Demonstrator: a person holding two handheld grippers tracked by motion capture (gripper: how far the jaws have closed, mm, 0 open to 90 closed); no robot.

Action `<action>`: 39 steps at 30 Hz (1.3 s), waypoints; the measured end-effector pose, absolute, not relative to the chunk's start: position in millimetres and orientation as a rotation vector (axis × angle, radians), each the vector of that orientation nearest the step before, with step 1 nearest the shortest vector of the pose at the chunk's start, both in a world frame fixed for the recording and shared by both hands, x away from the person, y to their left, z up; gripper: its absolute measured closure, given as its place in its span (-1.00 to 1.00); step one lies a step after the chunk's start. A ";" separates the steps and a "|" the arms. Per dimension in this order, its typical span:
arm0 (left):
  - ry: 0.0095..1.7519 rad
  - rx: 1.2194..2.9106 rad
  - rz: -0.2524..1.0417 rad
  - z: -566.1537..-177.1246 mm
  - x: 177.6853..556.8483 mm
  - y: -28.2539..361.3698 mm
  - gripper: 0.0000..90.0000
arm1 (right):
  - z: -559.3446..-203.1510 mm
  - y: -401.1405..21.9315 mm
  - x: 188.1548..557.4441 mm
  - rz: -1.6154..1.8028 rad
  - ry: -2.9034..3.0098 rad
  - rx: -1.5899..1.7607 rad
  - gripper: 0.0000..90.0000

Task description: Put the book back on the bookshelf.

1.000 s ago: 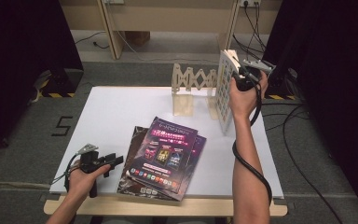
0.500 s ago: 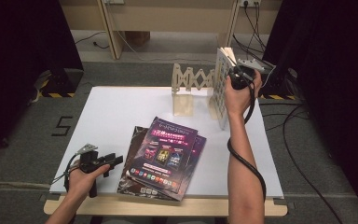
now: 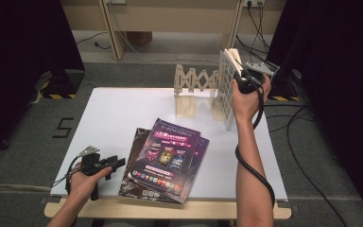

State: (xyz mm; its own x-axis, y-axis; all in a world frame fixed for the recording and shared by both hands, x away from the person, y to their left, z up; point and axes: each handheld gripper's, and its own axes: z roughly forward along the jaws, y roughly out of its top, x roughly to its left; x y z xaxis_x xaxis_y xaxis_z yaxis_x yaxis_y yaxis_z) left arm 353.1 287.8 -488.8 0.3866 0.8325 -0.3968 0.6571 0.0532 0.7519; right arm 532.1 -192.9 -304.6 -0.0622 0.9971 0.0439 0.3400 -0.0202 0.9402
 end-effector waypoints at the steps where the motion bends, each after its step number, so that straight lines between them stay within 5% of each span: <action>1: 1.333 1.666 0.224 -488.8 353.1 287.7 0.12 | -303.8 -193.6 531.7 1.107 1.504 1.454 0.42; 18: 1.332 1.669 0.223 -488.5 353.3 287.8 0.12 | -301.1 -203.1 542.7 1.070 1.571 1.544 0.36; 27: 1.335 1.669 0.225 -489.3 353.8 289.6 0.12 | -296.2 -198.9 555.0 0.984 1.616 1.599 0.64; 39: 1.334 1.671 0.222 -490.2 354.5 288.1 0.13 | -300.7 -194.3 550.6 1.020 1.515 1.558 0.65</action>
State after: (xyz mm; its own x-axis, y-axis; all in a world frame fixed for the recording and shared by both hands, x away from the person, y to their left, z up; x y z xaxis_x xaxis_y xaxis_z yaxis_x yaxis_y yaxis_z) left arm 354.5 288.1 -490.2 0.3873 0.8329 -0.3953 0.6599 0.0490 0.7497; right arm 550.6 -194.3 -300.7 -0.0057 0.9986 0.0534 0.4246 -0.0460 0.9042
